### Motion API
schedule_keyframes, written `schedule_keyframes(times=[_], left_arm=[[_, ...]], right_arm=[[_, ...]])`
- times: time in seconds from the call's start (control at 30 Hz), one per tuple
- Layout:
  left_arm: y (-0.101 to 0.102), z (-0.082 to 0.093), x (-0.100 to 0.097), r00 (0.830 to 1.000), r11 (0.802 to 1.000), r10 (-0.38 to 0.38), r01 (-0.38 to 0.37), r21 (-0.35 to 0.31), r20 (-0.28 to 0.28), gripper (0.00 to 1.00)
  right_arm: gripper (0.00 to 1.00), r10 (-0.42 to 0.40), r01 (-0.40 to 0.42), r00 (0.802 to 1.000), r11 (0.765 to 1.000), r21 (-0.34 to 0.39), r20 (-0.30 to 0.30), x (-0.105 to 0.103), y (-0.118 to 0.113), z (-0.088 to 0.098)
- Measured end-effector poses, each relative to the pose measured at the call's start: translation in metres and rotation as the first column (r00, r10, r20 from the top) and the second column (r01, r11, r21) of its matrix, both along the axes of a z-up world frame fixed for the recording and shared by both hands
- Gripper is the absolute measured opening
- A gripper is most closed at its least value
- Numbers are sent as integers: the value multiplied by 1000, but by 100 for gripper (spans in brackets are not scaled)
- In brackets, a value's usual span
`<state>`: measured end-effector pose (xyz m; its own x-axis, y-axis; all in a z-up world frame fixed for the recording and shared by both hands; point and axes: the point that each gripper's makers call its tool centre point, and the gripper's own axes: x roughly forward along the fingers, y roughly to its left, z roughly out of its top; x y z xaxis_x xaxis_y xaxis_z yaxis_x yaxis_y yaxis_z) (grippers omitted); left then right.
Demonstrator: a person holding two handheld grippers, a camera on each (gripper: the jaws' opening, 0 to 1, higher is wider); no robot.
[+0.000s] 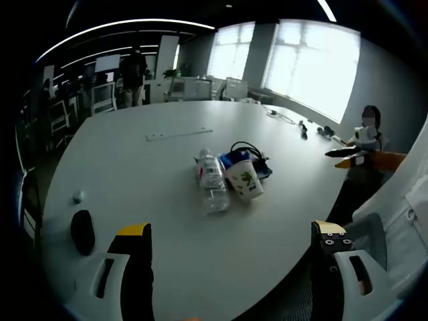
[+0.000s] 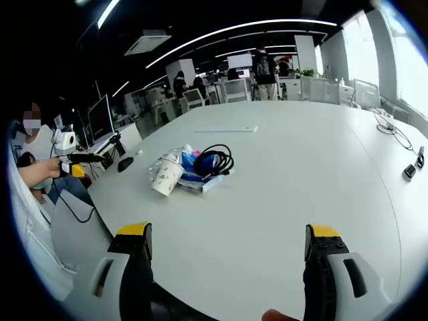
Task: Arrange the tabletop items into an orderly group along one side of the table until the central work area is clear of visible clutter.
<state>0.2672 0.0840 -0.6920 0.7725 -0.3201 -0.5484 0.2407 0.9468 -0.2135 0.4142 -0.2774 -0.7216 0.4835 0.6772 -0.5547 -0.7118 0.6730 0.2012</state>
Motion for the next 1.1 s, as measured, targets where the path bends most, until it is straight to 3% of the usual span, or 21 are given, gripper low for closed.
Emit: schedule_keyframes(times=[1.1], left_arm=[[-1,-13,12,998,999,-44,44,0,-34,96]], right_arm=[[92,76,-76,997,997,-3,2,0,41,0]])
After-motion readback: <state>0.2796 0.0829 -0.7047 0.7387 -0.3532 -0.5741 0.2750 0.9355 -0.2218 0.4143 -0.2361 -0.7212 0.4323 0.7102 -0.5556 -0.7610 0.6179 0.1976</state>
